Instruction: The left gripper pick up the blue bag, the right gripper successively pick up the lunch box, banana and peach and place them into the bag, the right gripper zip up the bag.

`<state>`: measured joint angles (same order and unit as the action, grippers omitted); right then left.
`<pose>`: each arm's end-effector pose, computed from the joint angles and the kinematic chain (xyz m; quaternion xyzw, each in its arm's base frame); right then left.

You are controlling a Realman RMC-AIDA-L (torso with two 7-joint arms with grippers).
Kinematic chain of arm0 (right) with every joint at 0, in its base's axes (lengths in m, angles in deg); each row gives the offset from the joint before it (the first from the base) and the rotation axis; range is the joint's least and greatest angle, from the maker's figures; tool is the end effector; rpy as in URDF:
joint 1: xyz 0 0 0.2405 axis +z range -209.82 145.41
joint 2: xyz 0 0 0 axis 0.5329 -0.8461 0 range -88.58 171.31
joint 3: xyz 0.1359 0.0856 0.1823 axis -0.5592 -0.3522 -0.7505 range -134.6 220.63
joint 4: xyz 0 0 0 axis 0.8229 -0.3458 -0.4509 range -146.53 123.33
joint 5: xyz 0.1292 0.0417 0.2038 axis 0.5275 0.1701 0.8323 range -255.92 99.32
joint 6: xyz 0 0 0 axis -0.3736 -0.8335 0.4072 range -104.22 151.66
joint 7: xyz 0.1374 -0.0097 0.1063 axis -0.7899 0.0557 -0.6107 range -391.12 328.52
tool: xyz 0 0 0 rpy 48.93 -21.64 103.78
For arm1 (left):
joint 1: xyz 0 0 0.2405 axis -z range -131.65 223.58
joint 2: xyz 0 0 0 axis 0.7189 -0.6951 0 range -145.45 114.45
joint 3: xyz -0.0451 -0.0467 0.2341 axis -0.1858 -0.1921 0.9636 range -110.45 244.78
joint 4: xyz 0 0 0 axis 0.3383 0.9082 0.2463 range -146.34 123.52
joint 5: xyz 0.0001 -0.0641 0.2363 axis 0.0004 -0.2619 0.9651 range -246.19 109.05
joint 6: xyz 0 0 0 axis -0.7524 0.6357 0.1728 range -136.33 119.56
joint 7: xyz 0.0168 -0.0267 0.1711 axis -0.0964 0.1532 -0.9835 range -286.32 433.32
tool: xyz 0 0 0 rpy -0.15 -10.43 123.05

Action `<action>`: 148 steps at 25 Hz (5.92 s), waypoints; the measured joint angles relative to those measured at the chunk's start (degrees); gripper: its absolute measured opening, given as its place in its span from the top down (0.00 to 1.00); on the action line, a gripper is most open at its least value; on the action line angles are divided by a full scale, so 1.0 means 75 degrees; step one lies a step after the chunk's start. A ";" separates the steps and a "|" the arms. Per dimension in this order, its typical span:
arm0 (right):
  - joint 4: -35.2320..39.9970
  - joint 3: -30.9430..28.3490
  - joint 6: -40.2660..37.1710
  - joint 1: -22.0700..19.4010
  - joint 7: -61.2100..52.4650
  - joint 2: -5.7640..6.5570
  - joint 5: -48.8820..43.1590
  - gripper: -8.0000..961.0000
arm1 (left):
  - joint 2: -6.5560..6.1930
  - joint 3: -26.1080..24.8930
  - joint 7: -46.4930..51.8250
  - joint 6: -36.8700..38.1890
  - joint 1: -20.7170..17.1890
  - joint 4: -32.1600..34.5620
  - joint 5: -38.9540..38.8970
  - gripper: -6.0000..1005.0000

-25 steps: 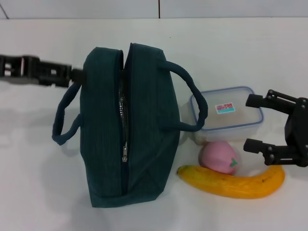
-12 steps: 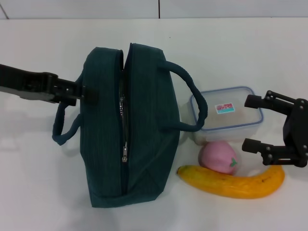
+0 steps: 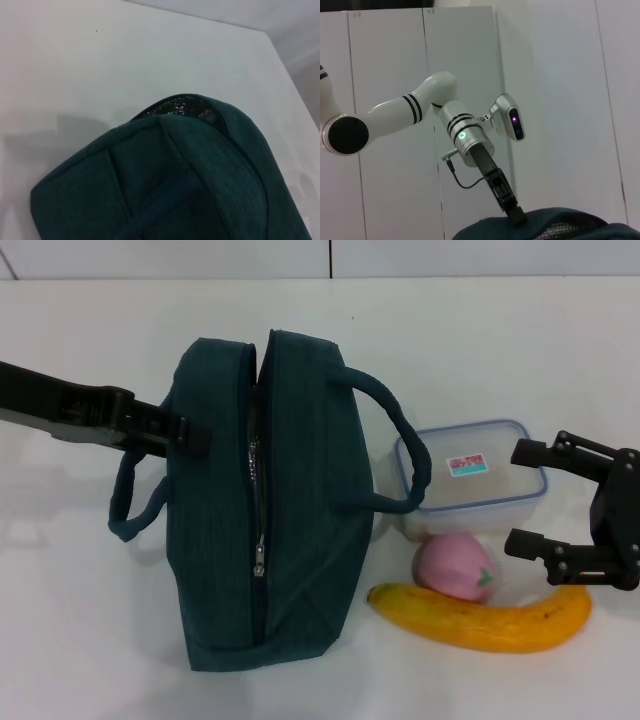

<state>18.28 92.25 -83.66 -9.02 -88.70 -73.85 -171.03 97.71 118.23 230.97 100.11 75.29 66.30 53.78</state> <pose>0.2489 0.2979 0.0030 -0.9105 0.0528 0.3989 0.0951 -0.1884 0.3549 0.0914 -0.8311 -0.5485 -0.0693 0.0610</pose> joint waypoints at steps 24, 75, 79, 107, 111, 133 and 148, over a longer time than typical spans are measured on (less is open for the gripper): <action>-0.0259 -0.0019 0.0126 -0.0071 0.0112 -0.0004 0.0116 0.08 | -0.0056 -0.0188 -0.0325 0.0015 0.0462 -0.0980 -0.0013 0.95; -0.5547 -0.0425 0.3856 0.0769 -0.3327 -0.0129 0.4150 0.11 | 0.0233 -0.0188 -0.1074 -0.0429 0.0480 -0.1221 -0.0072 0.95; -0.5559 -0.0424 0.3848 0.0831 -0.3477 -0.0129 0.4043 0.12 | 0.0236 -0.0188 -0.1093 -0.0429 0.0474 -0.1221 -0.0071 0.95; -0.5395 -0.0352 0.4232 0.0799 -0.4237 -0.0129 0.3921 0.63 | 0.0284 -0.0188 -0.1329 -0.0418 0.0403 -0.1316 -0.0074 0.95; -0.5365 -0.0342 0.4150 0.0798 -0.4383 -0.0130 0.3902 0.68 | 0.0289 -0.0188 -0.1348 -0.0406 0.0397 -0.1315 -0.0079 0.95; -0.5355 -0.0413 0.3665 0.0773 -0.5331 -0.0129 0.3885 0.89 | 0.0292 -0.0188 -0.1356 -0.0412 0.0426 -0.1386 -0.0086 0.95; -0.5330 -0.0422 0.3605 0.0726 -0.7796 -0.0130 0.3965 0.89 | 0.0367 -0.0188 -0.1489 -0.0417 0.0428 -0.1386 -0.0107 0.95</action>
<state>-21.69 89.09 -56.62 -3.58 -147.17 -74.83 -141.29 100.46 116.83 219.80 96.99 78.50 55.91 52.98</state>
